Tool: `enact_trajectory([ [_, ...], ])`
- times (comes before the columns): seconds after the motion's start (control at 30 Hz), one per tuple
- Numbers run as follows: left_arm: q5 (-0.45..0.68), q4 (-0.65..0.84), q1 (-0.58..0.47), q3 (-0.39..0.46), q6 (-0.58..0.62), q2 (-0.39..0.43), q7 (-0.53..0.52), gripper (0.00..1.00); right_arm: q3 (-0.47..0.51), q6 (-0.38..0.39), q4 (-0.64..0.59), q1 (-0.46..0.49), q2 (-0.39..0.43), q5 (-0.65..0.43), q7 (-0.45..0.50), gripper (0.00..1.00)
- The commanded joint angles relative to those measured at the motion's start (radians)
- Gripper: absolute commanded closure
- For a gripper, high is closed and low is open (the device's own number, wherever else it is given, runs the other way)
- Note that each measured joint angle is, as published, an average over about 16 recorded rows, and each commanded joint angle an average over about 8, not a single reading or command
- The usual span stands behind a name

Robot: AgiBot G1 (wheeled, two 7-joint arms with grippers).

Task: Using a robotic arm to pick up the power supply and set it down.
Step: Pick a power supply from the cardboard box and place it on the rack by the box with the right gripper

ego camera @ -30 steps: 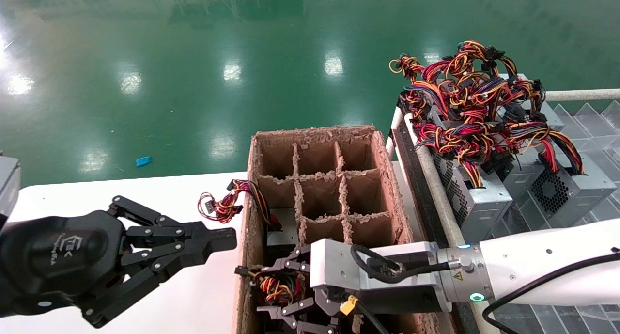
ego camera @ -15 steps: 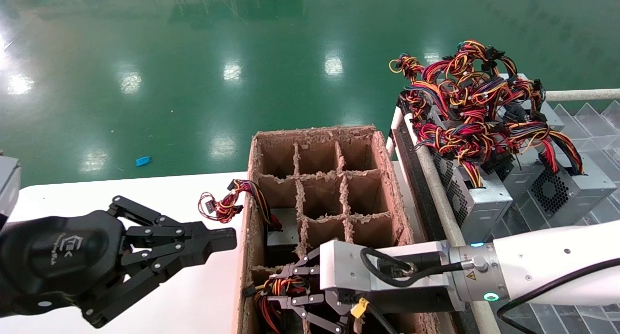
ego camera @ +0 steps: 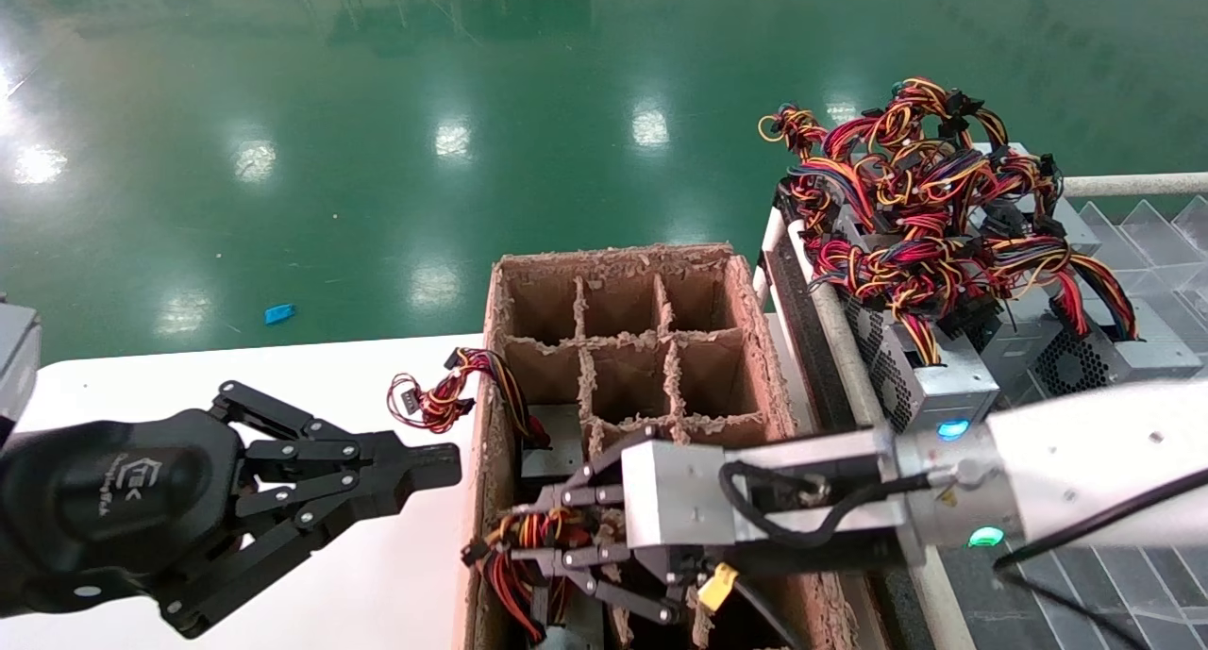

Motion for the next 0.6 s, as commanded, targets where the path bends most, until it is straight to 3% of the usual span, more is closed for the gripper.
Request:
enact_trajectory([
  [0.03, 0.0, 0.0, 0.0, 0.0, 0.0, 0.0, 0.0, 1.0, 0.003, -0.014, 0.004, 0.024, 0.0, 0.004, -0.007, 1.0],
  [0.6, 0.0, 0.0, 0.0, 0.0, 0.0, 0.0, 0.0, 1.0, 0.024, -0.083, 0.012, 0.241, -0.029, -0.005, -0.074, 1.0],
])
